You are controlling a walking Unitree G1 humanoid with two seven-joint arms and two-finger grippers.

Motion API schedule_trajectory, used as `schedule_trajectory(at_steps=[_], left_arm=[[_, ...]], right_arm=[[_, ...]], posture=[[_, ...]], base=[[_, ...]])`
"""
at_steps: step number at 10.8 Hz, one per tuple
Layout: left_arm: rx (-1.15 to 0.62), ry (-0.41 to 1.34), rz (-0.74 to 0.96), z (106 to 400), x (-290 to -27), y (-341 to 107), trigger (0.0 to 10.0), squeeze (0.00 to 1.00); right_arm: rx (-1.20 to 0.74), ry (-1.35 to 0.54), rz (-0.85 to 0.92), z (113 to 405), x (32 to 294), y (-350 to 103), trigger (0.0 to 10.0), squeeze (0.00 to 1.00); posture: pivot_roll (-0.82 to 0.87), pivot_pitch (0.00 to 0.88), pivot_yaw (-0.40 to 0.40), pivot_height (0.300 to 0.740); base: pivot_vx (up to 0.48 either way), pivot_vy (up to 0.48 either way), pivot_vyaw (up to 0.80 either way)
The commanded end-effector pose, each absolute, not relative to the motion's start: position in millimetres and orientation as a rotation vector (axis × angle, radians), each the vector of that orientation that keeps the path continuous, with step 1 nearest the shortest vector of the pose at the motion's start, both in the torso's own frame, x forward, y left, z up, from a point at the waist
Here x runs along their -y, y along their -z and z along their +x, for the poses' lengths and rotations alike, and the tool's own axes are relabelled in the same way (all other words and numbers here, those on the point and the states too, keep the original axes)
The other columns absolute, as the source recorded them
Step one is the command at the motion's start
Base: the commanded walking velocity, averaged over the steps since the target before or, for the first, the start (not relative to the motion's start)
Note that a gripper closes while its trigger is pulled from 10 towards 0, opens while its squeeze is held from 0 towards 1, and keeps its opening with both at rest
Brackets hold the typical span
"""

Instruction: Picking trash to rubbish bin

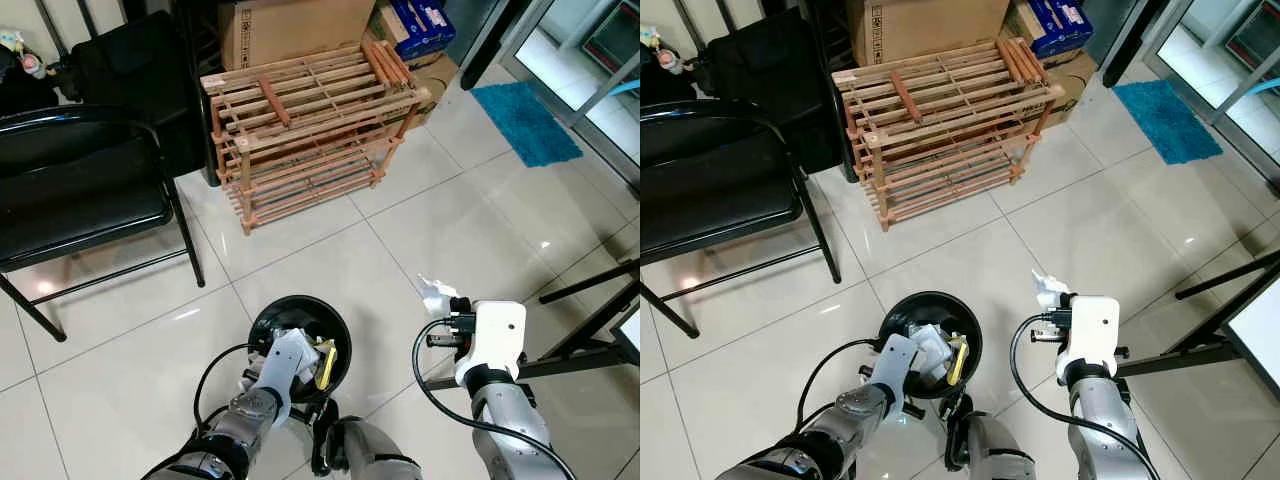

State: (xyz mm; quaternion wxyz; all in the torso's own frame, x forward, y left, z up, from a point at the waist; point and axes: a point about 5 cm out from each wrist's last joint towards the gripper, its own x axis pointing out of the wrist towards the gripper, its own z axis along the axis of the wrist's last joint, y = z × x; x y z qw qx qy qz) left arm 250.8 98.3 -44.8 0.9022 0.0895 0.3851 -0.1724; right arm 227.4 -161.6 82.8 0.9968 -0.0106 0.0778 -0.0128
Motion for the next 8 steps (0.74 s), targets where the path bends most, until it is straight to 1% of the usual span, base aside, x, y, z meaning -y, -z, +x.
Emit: schedule_trajectory(at_steps=[1, 2, 4, 5, 6, 7, 8], left_arm=[[-0.849, 0.358, 0.199, 239.0, -97.9, 53.6, 0.0, 0.00], [-0.848, 0.359, 0.199, 239.2, -97.7, 53.5, 0.0, 0.00], [-0.849, 0.362, 0.196, 238.9, -96.9, 53.6, 0.0, 0.00], [-0.850, 0.361, 0.202, 237.6, -97.1, 54.4, 0.0, 0.96], [-0.850, 0.362, 0.206, 236.8, -97.9, 55.0, 2.6, 1.00], [-0.841, 0.365, 0.215, 237.5, -98.3, 54.5, 10.0, 1.00], [-0.826, 0.361, 0.221, 239.4, -99.2, 53.2, 10.0, 1.00]], right_arm=[[-0.231, -0.025, -0.007, 219.4, 161.6, -74.2, 0.0, 0.00], [-0.258, -0.059, -0.011, 216.7, 158.5, -69.4, 0.0, 0.00], [-0.273, -0.056, -0.016, 213.8, 159.5, -65.6, 0.0, 0.00], [-0.277, -0.057, -0.014, 214.4, 159.7, -66.4, 0.0, 0.00], [-0.279, -0.062, -0.013, 214.7, 159.3, -67.7, 0.0, 0.00], [-0.276, -0.060, -0.015, 214.0, 159.6, -68.4, 0.0, 0.00], [-0.273, -0.052, -0.016, 212.3, 160.7, -68.9, 0.0, 0.00]], posture=[[0.00, 0.301, -0.184, 0.740], [0.00, 0.302, -0.185, 0.740], [0.00, 0.300, -0.188, 0.740], [0.00, 0.299, -0.187, 0.740], [0.00, 0.300, -0.185, 0.740], [0.00, 0.302, -0.184, 0.740], [-0.01, 0.302, -0.183, 0.740]], base=[[0.000, 0.000, 0.00], [0.000, 0.000, 0.00], [0.000, 0.000, 0.00], [0.000, 0.000, 0.00], [0.000, 0.000, 0.00], [0.000, 0.000, 0.00], [0.000, 0.000, 0.00]])
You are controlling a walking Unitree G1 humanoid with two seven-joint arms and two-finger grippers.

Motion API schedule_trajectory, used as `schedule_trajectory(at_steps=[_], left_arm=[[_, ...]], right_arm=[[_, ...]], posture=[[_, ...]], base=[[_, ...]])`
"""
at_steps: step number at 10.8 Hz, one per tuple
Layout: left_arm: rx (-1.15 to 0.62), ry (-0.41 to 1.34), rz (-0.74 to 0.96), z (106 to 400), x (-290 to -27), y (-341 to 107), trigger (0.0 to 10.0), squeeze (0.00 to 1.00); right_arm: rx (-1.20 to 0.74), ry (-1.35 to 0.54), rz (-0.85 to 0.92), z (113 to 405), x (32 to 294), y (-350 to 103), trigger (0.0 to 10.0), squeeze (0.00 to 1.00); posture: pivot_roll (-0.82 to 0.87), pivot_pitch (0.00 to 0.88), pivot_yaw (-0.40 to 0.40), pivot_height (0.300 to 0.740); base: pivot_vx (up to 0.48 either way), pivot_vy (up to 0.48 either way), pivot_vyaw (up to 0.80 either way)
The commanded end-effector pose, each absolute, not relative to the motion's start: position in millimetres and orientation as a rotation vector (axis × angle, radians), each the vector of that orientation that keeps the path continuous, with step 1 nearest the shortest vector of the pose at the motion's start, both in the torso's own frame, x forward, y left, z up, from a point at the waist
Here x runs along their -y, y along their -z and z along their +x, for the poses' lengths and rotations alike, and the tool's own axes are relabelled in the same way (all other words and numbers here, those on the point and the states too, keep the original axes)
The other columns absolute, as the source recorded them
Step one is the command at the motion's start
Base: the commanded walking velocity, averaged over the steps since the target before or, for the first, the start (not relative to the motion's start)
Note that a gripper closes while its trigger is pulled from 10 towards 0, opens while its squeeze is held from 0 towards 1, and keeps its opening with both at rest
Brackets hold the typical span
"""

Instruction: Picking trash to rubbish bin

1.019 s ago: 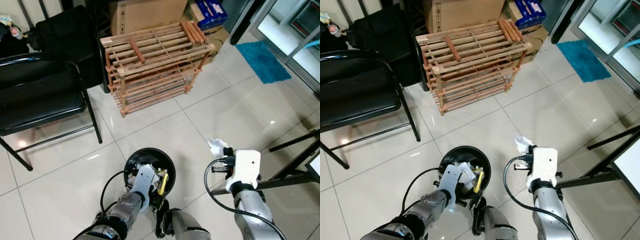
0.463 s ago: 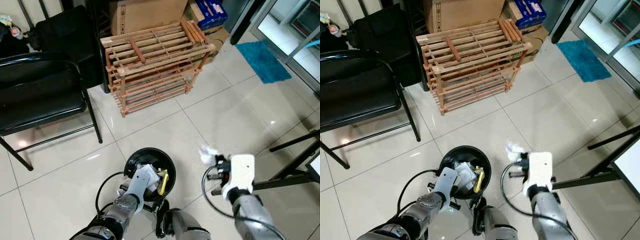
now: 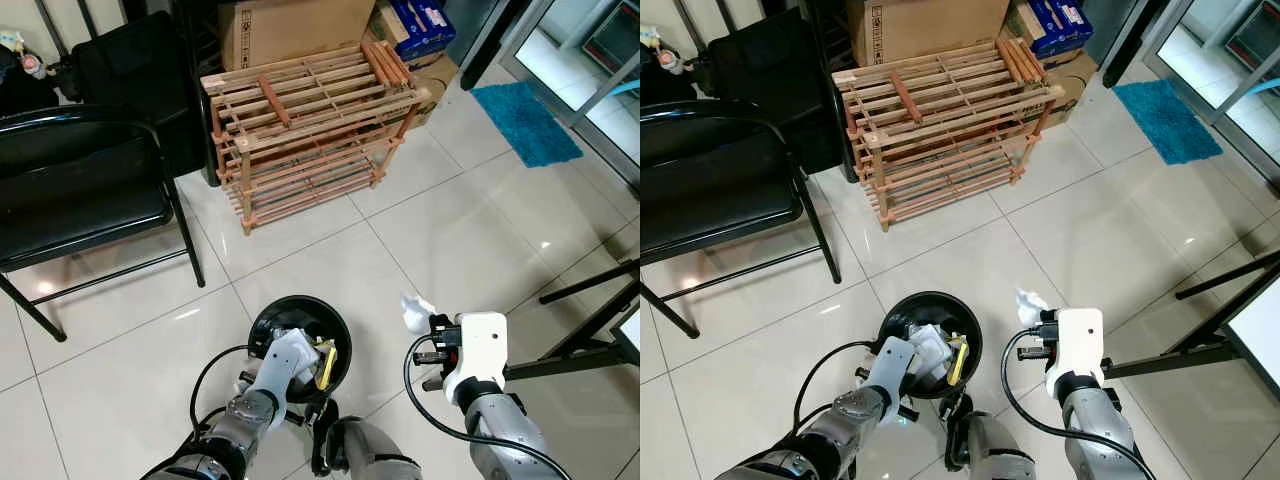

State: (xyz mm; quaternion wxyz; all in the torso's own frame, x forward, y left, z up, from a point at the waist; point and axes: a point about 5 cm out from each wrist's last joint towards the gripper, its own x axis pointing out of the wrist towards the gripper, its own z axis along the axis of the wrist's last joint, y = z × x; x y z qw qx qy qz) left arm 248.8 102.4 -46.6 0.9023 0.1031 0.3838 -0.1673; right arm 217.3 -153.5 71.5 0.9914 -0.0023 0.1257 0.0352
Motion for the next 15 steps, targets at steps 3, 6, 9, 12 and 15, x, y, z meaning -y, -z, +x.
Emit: schedule_trajectory(at_steps=[3, 6, 9, 12, 15], left_arm=[[-0.799, 0.337, 0.245, 244, -103, 51, 10.0, 1.00], [-0.776, 0.312, 0.268, 246, -106, 49, 10.0, 1.00], [-0.742, 0.275, 0.293, 253, -111, 44, 10.0, 1.00], [-0.671, 0.169, 0.288, 271, -128, 30, 10.0, 1.00], [-0.507, 0.191, 0.234, 289, -125, 5, 10.0, 1.00]], right_arm=[[-0.261, -0.050, -0.024, 212, 160, -72, 0.0, 0.00], [-0.255, -0.049, -0.028, 211, 160, -74, 0.0, 0.00], [-0.254, -0.054, -0.028, 212, 160, -74, 0.0, 0.00], [-0.294, -0.093, -0.031, 222, 156, -61, 0.0, 0.00], [-0.346, -0.145, -0.061, 240, 155, -43, 0.0, 0.00]], posture=[[-0.01, 0.304, -0.183, 0.740], [-0.01, 0.304, -0.183, 0.740], [-0.01, 0.301, -0.185, 0.740], [0.06, 0.304, -0.187, 0.740], [0.15, 0.310, -0.191, 0.740]], base=[[0.000, 0.000, 0.00], [0.000, 0.000, 0.00], [0.000, 0.000, 0.00], [0.000, 0.000, 0.00], [0.000, 0.000, 0.00]])
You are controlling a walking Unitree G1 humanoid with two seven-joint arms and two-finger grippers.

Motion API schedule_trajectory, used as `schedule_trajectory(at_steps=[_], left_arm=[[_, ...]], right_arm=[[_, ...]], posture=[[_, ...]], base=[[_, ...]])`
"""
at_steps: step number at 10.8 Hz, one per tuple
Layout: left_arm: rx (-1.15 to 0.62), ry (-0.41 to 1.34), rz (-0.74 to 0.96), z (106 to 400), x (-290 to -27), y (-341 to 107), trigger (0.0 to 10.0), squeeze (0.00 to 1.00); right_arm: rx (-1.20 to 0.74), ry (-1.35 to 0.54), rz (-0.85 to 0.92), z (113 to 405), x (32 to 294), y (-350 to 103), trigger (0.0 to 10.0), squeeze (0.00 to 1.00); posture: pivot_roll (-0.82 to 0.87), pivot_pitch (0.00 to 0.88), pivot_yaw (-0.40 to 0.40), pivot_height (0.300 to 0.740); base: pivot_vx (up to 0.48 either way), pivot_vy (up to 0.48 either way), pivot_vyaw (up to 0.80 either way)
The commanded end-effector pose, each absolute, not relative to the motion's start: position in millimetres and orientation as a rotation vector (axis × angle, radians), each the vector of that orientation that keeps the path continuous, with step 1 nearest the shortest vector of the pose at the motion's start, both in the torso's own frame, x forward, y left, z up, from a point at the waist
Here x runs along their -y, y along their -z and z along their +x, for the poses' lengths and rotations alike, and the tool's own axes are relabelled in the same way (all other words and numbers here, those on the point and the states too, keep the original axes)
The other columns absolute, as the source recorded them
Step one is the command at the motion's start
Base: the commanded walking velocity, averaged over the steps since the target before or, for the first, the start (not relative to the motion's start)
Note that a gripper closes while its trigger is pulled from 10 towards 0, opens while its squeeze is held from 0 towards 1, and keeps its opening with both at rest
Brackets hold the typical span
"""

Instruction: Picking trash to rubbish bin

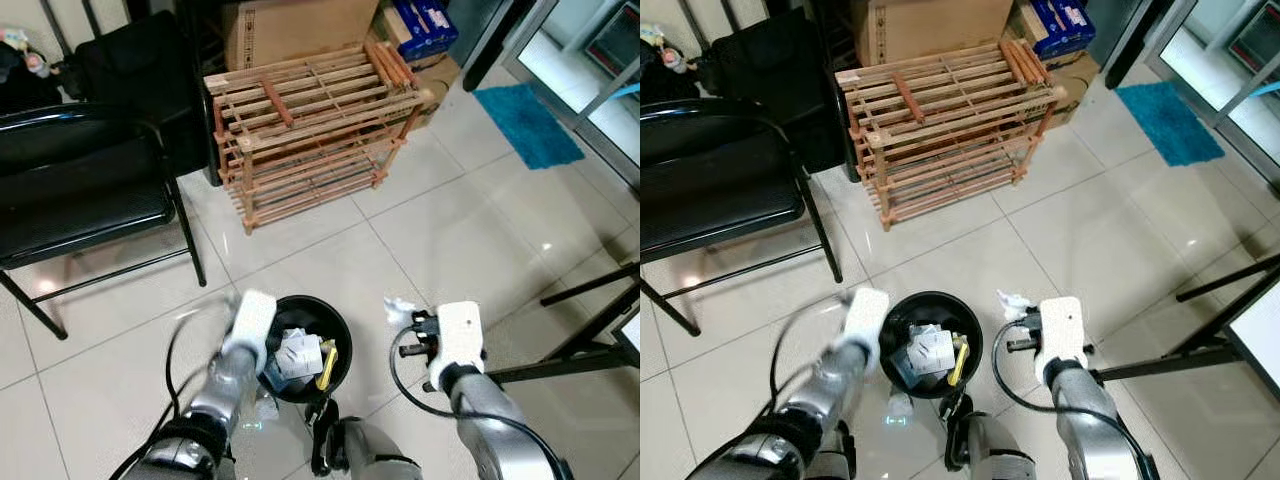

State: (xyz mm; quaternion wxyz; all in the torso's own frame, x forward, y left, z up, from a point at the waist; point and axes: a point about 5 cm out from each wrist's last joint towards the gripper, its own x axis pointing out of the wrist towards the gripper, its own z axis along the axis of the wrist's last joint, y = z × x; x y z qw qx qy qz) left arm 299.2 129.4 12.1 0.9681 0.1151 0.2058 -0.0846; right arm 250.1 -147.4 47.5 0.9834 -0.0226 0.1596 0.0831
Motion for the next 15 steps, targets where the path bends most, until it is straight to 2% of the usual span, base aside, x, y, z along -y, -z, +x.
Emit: schedule_trajectory(at_steps=[1, 5, 6, 7, 9, 10, 11, 15], left_arm=[[-0.372, 0.183, 0.213, 296, -126, -18, 10.0, 1.00], [-0.276, 0.188, 0.222, 285, -141, -70, 10.0, 1.00], [-0.340, 0.216, 0.182, 277, -144, -73, 10.0, 1.00], [-0.425, 0.308, 0.146, 263, -143, -74, 10.0, 1.00], [-0.487, 0.356, 0.186, 241, -154, -89, 10.0, 1.00], [-0.550, 0.375, 0.193, 228, -163, -97, 10.0, 0.89], [-0.624, 0.414, 0.190, 216, -169, -103, 10.0, 0.00], [-0.824, 0.482, 0.219, 184, -184, -101, 10.0, 0.00]], right_arm=[[-0.358, -0.156, -0.073, 249, 158, -36, 0.0, 0.00], [-0.435, -0.215, -0.093, 265, 152, -10, 0.0, 0.00], [-0.466, -0.237, -0.100, 268, 149, -2, 0.0, 0.00], [-0.489, -0.263, -0.112, 271, 144, 3, 0.0, 0.00], [-0.523, -0.305, -0.129, 276, 135, 10, 0.0, 0.00], [-0.546, -0.314, -0.134, 278, 131, 13, 0.0, 0.00], [-0.562, -0.323, -0.142, 278, 128, 16, 0.0, 0.00], [-0.633, -0.347, -0.137, 271, 117, 27, 0.0, 0.00]], posture=[[0.19, 0.304, -0.191, 0.740], [0.32, 0.319, -0.185, 0.740], [0.32, 0.319, -0.185, 0.740], [0.41, 0.353, -0.186, 0.740], [0.49, 0.384, -0.179, 0.740], [0.53, 0.399, -0.172, 0.740], [0.56, 0.409, -0.162, 0.740], [0.61, 0.441, -0.131, 0.740]], base=[[0.000, 0.000, 0.00], [0.000, 0.000, 0.00], [0.000, 0.000, 0.00], [0.000, 0.000, 0.00], [0.000, 0.000, 0.00], [0.000, 0.000, 0.00], [0.000, 0.000, 0.00], [0.000, 0.000, 0.00]])
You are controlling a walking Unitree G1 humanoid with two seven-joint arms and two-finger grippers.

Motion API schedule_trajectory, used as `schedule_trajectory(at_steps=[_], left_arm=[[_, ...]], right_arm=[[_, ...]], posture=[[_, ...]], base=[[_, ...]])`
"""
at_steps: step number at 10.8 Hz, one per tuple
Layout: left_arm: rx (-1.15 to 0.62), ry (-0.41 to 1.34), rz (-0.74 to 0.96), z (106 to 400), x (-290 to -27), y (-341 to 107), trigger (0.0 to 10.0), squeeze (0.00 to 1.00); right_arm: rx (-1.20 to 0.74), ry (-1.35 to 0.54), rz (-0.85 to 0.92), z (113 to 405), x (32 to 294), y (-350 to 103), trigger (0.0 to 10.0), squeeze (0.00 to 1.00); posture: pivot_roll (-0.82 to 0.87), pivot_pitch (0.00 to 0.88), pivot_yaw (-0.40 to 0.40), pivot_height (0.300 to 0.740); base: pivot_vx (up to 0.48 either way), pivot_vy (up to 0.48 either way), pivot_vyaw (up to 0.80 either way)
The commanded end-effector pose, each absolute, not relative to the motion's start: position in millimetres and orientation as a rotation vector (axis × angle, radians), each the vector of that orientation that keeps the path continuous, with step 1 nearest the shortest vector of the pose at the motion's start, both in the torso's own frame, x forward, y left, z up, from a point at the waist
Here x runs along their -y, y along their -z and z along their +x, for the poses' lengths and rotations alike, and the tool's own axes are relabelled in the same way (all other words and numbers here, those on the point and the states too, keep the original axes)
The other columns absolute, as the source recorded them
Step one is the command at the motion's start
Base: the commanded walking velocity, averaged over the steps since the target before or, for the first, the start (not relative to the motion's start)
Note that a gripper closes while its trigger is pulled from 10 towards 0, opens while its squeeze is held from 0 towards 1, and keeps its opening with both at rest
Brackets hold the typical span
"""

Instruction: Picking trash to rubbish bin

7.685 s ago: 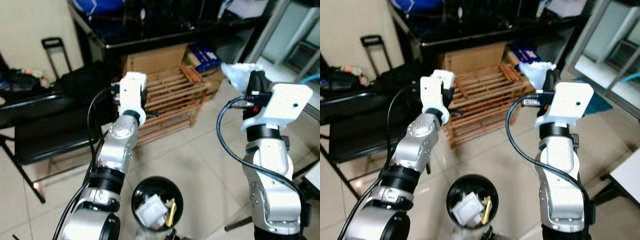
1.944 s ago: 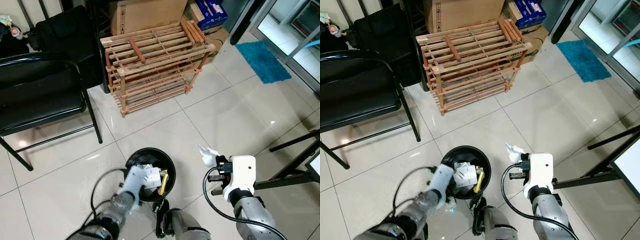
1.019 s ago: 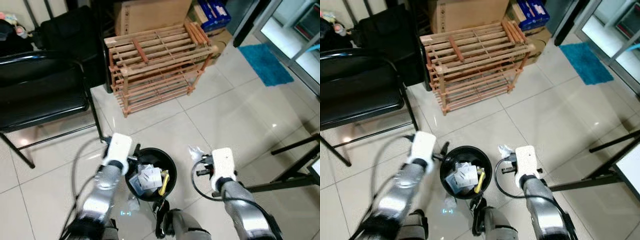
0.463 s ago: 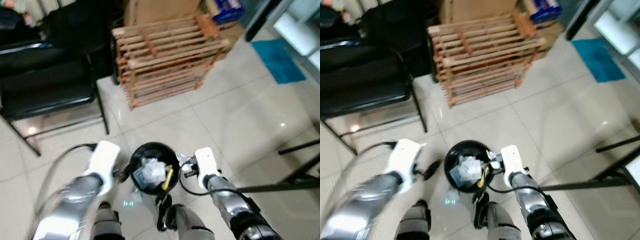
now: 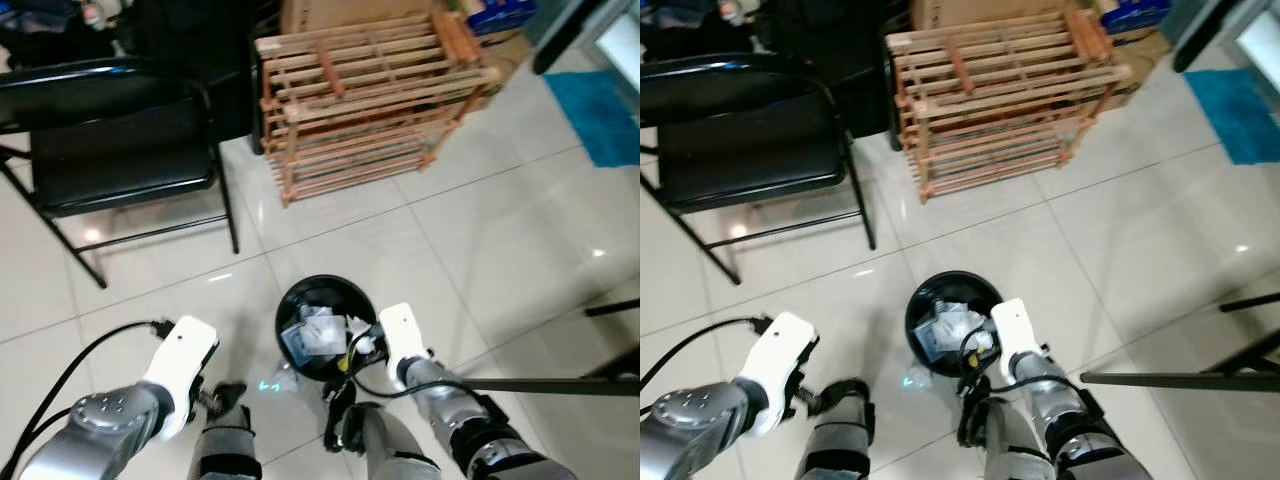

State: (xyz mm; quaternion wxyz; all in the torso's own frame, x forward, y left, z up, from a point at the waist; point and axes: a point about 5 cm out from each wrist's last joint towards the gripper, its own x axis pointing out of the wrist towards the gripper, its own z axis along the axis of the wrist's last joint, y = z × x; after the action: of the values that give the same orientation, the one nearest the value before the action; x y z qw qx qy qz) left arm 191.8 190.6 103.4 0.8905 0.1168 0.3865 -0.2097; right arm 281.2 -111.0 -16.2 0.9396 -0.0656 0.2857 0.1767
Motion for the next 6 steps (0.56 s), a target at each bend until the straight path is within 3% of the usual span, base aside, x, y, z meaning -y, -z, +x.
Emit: schedule_trajectory(at_steps=[1, 6], left_arm=[[-0.836, 0.492, 0.225, 183, -185, -101, 10.0, 0.00], [-0.867, 0.495, 0.242, 180, -190, -100, 10.0, 0.00]], right_arm=[[-0.642, -0.353, -0.123, 270, 114, 28, 0.0, 0.00], [-0.613, -0.480, -0.026, 274, 62, 16, 0.0, 0.00]], posture=[[0.62, 0.443, -0.127, 0.740], [0.64, 0.443, -0.117, 0.740]], base=[[0.000, 0.000, 0.00], [0.000, 0.000, 0.00]])
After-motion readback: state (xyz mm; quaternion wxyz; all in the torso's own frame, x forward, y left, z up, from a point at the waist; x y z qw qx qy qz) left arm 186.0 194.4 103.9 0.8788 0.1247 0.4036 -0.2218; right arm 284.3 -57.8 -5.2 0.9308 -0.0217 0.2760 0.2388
